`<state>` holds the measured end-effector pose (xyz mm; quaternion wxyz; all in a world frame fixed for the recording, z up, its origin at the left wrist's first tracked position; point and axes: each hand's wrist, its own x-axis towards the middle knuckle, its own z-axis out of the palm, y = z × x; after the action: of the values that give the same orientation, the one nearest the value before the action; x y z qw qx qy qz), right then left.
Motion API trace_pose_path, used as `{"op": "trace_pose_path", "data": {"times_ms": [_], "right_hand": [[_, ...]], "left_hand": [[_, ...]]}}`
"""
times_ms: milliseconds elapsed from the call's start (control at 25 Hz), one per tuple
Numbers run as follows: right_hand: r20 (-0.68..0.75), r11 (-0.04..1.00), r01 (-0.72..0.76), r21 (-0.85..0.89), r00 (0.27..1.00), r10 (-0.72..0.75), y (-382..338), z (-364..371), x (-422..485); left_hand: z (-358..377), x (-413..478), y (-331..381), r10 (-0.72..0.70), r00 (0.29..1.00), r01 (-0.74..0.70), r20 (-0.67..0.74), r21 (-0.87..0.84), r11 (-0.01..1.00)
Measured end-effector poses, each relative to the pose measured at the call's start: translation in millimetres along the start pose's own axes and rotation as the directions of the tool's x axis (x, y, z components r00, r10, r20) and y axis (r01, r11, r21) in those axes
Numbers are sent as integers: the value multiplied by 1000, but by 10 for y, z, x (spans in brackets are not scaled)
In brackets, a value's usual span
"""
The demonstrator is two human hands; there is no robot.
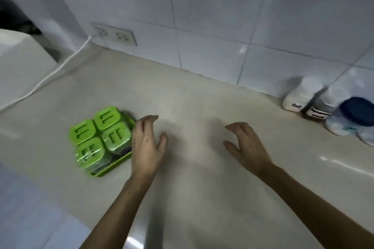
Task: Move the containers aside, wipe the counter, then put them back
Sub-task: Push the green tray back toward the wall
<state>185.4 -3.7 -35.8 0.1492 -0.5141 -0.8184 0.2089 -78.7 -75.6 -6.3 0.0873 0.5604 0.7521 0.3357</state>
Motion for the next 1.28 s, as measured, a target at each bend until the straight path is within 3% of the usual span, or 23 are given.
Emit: {"op": "trace_pose_path", "data": {"times_ms": [80,160,240,320,440,480,560,680,840,1040,1160,1280], "right_hand": [[110,982,-35,188,994,15,-542,270,272],[249,951,-73,299,969,-4,-1115,562,563],[368,923,-100,373,928,-48,-1621,861,766],[401,882,-141,450,914,-58,-1940,1087,912],[403,694,-335,638,913,70,-2040,1181,984],[414,612,-389,688,904,109,-2070,1215,1013],[458,555,-454,697,877,142,-2117,1237,1058],[490,557,-490,671,856,163,-2082,1168,1053],[434,433,-466,771,883,178,-1636,862,879],[250,411,-409,815,887,388,-825,281,582],[156,422,-398,815,851,502,-326,-91,401],[99,449,-420,789,808,581,78,-285,284]], "left_hand": [[-510,-1,-490,-143,978,152,-153,51,987],[-870,-65,-945,-275,941,293,-196,75,953],[-1050,-203,-1309,-410,902,421,-135,71,904],[-1102,-323,-1510,-523,852,522,-20,-38,852],[-1084,-398,-1529,-631,759,642,161,-347,684],[-1101,-413,-1553,-649,742,655,168,-388,648],[-1094,-411,-1608,-657,734,654,170,-438,617],[-1033,-344,-1524,-617,764,616,190,-500,609],[-776,-87,-1136,-495,836,538,237,-529,656],[-109,349,-478,-295,882,462,366,-554,693],[361,653,8,-96,865,398,492,-558,729],[787,820,380,55,801,352,596,-543,762]]}}
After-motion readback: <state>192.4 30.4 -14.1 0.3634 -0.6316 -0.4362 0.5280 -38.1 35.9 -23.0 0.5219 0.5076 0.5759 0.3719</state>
